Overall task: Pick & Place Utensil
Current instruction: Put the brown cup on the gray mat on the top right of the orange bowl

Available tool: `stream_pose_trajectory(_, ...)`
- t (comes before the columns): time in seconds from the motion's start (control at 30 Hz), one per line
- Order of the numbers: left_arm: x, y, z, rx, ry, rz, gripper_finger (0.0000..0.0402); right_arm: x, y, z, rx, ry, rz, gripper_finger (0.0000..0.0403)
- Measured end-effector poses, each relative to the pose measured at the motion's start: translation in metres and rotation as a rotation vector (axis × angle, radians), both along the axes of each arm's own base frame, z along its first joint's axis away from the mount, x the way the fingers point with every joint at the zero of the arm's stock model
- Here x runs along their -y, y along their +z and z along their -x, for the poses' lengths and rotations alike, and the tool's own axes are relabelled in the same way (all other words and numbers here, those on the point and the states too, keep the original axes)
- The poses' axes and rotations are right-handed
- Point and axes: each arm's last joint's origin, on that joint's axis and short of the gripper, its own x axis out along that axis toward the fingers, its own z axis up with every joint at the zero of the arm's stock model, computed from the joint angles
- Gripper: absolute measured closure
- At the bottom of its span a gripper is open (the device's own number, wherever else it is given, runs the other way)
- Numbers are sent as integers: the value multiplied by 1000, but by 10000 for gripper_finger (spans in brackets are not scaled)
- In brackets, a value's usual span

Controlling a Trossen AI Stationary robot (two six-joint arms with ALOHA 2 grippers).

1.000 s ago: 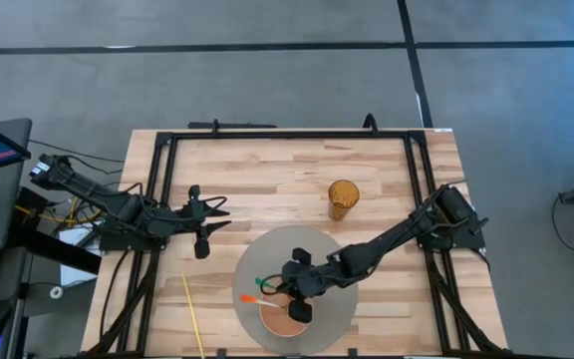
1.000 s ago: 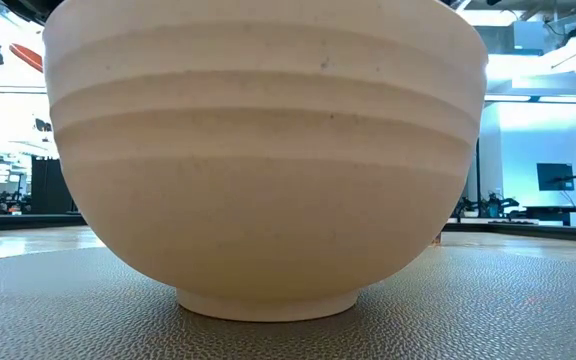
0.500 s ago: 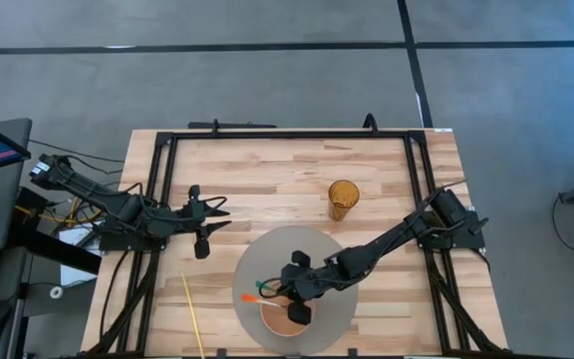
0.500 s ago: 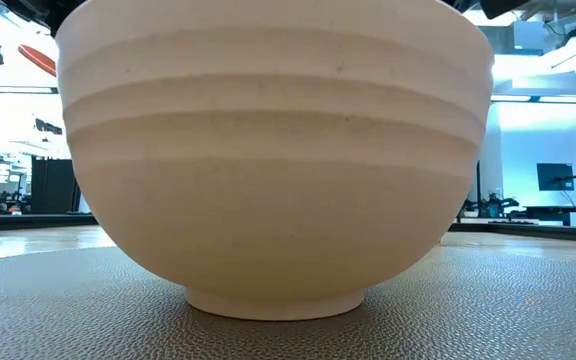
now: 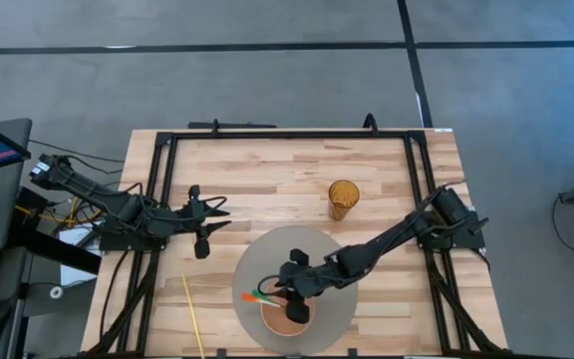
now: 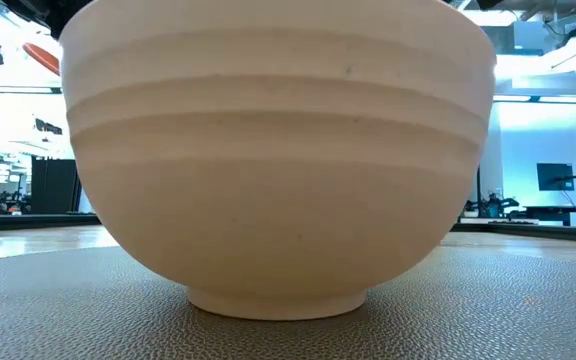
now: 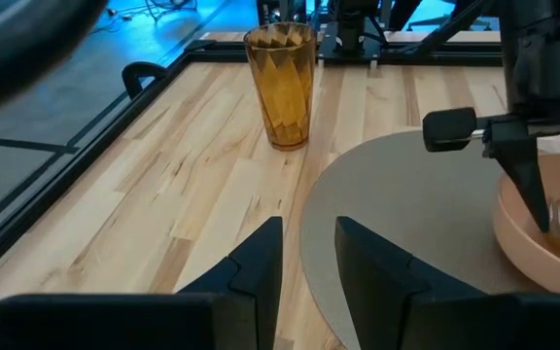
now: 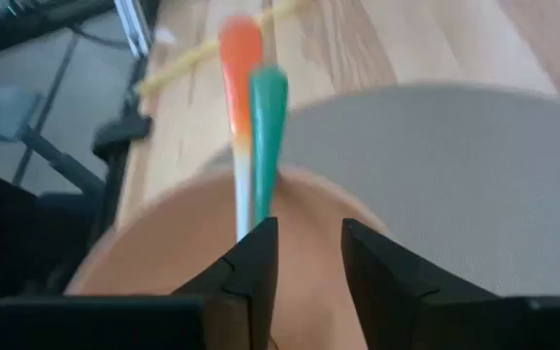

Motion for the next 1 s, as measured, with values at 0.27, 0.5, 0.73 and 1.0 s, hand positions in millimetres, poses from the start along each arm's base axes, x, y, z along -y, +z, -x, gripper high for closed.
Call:
stream_pose_trajectory(0.27,0,1,0,7,0,3,302,12,34,-4,-5,-9,29,273)
stream_pose_trajectory(0.5,0,2,-1,18,-1,9,302,39,82,4,-63,-52,70,279)
stream_pose_trajectory(0.73,1,1,-1,15,-8,10,302,70,122,27,-91,-106,79,280)
stream_pose_trajectory(1.0,1,1,-1,14,-8,9,302,92,139,57,-212,-123,137,280)
